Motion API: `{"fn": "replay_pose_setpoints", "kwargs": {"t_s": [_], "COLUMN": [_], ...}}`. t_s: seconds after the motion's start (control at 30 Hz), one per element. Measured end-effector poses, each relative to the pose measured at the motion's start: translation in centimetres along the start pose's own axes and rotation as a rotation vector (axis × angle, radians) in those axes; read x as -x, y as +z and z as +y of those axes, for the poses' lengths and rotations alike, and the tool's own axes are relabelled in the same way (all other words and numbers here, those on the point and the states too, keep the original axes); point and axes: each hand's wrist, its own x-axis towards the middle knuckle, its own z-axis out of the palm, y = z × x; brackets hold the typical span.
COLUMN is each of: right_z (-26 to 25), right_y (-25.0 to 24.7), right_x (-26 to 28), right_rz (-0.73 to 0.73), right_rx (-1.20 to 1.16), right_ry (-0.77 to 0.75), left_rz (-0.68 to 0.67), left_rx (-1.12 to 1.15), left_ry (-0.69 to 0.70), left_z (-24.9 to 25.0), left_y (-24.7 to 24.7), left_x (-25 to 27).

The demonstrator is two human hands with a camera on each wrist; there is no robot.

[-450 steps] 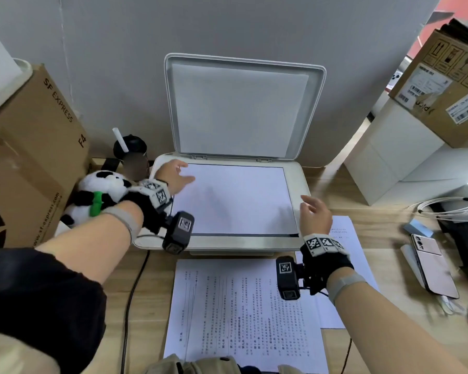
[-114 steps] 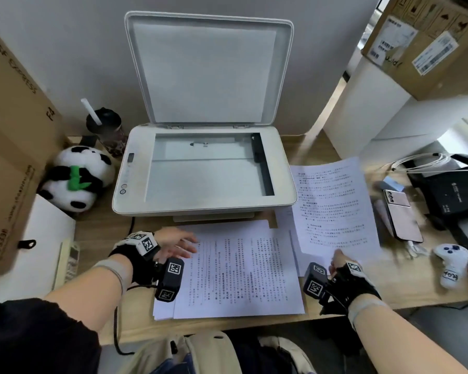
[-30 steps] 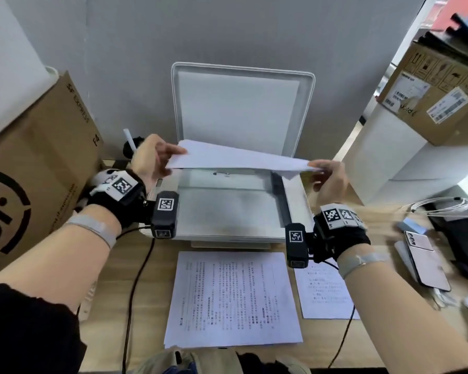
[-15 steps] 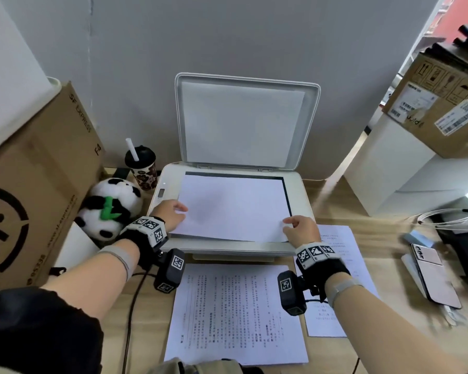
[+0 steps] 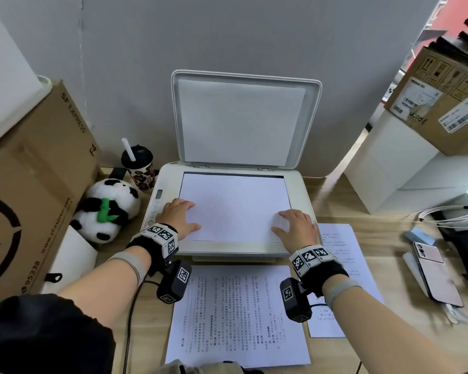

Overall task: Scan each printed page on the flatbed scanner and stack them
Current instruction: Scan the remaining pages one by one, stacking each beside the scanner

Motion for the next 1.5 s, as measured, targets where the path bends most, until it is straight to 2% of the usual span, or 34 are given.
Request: {"fn": "replay_pose_setpoints", "kwargs": {"t_s": [0.37, 1.13, 1.43, 1.5], "right_z": [-0.7, -1.1, -1.1, -1.0], "right_y": [-0.8, -1.1, -1.0, -1.2], "right_x": [-0.8, -1.2, -1.4, -1.5], "right_rz": [-0.089, -0.108, -0.137, -0.1], "right_rx": [0.06, 0.043, 0.073, 0.041], "right_ry": [0.025, 0.047, 0.03, 0.026], "left_rz": [0.027, 0.004, -0.04, -0.041], "left_rx": [-0.001, 0.019, -0.058, -0.042], "left_ry": [-0.028, -0.056, -0.072, -0.08], "left_z": [0.3, 0.5, 0.9, 1.0], "left_y": [0.1, -0.4, -0.9, -1.2], "left_x": [-0.4, -0.6, -1.4, -2.0]}}
